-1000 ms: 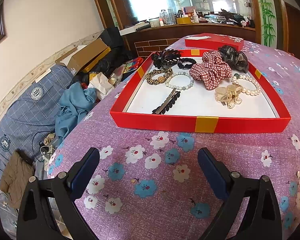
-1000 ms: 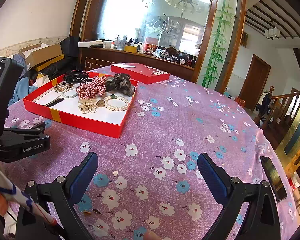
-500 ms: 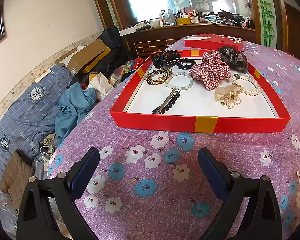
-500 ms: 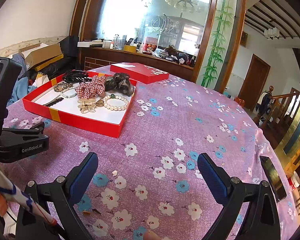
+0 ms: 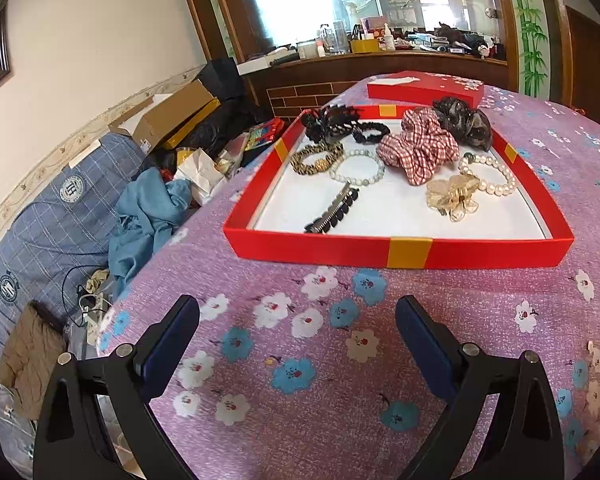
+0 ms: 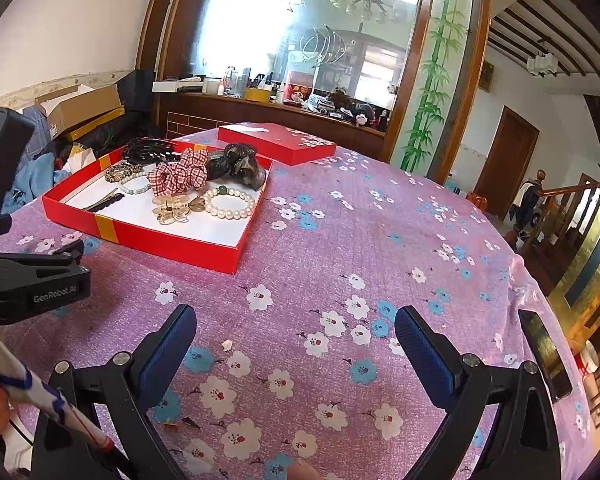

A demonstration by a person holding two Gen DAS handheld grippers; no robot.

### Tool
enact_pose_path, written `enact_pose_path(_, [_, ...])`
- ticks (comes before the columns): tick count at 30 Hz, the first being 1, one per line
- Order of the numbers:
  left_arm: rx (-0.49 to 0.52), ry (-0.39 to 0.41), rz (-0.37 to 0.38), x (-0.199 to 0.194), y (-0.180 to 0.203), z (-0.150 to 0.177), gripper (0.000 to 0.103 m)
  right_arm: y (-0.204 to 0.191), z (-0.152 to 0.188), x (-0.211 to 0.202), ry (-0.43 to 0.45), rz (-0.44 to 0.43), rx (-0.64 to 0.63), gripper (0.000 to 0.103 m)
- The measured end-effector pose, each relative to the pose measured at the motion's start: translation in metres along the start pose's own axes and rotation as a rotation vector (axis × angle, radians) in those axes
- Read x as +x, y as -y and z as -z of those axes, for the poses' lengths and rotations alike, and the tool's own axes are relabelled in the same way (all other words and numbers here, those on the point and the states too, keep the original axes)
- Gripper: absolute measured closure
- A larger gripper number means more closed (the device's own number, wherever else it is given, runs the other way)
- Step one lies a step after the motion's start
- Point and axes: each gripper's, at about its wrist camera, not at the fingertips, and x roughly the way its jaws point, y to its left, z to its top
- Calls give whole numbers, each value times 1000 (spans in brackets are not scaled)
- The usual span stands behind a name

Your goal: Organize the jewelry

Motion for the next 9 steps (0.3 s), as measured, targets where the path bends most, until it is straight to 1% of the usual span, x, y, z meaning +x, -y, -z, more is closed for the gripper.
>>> enact_pose_path(4, [-7,51,-40,-14,-10,-6,5,2,-2,-1,3,8,15,2])
enact_pose_path(8, [30,89,-45,-30,-11,-11,5,11,-4,-2,-4,16,50,2])
enact_pose_path(9, [37,100,-42,-36,-10,-12,5,18,-3,-3,-11,30,64,2])
